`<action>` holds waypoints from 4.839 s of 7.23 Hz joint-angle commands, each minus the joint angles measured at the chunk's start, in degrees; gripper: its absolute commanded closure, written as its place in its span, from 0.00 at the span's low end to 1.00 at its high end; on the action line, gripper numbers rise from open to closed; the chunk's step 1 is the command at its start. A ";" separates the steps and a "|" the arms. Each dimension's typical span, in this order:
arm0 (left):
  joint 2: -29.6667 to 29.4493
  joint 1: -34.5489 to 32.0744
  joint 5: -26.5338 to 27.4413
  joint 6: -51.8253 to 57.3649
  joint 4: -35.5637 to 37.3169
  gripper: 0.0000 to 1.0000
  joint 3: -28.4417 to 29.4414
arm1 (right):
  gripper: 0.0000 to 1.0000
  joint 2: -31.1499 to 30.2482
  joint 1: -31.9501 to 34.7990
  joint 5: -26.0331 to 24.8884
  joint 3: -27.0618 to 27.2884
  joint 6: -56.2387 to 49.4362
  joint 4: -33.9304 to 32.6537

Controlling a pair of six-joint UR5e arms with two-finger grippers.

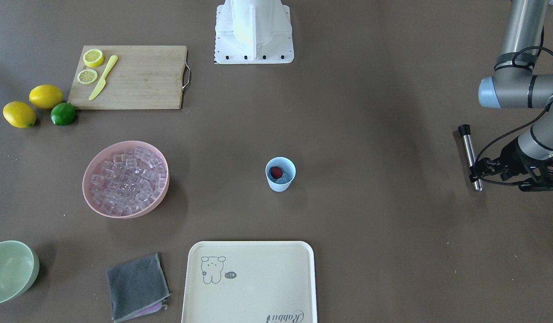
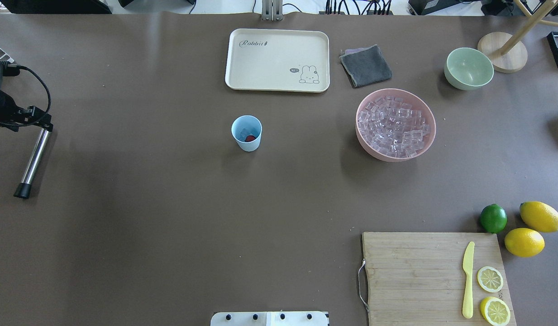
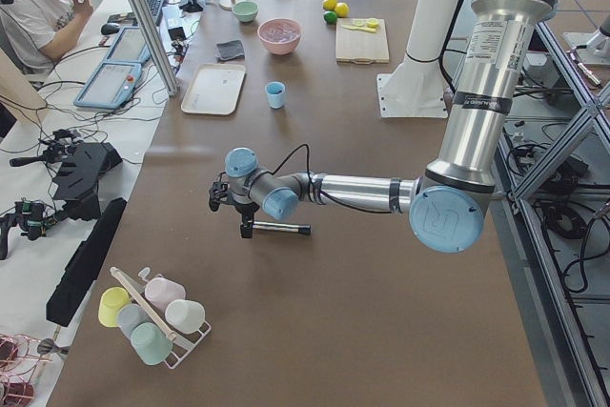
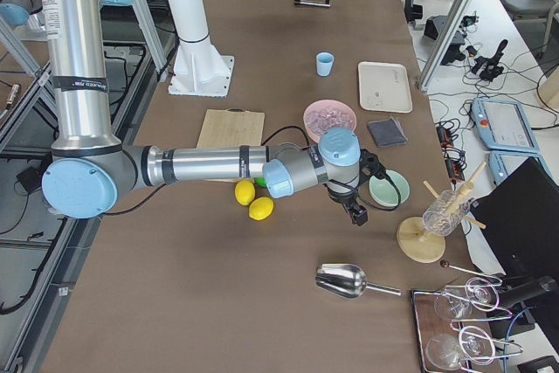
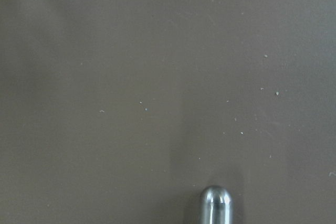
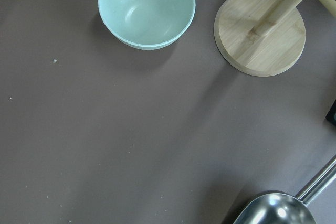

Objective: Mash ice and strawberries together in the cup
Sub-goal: 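Lower the left gripper and grasp the muddler rod upright, then lift the muddler with the left gripper and carry it over the cup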

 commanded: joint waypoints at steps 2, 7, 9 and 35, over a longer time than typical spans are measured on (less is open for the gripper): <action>0.77 1.80 0.16 -0.28 -1.41 0.03 -0.21 | 0.01 0.07 0.00 -0.21 0.14 0.01 0.06; 1.91 3.72 0.25 -0.28 -3.51 0.12 0.40 | 0.01 -0.10 0.00 -0.38 1.45 1.40 0.06; 1.91 3.82 0.25 -0.28 -3.61 0.20 0.14 | 0.01 -0.45 0.09 -0.47 1.46 1.41 0.06; -22.43 22.97 50.04 -27.79 -8.42 1.00 -22.01 | 0.01 -2.13 0.26 -1.61 -0.29 5.72 2.96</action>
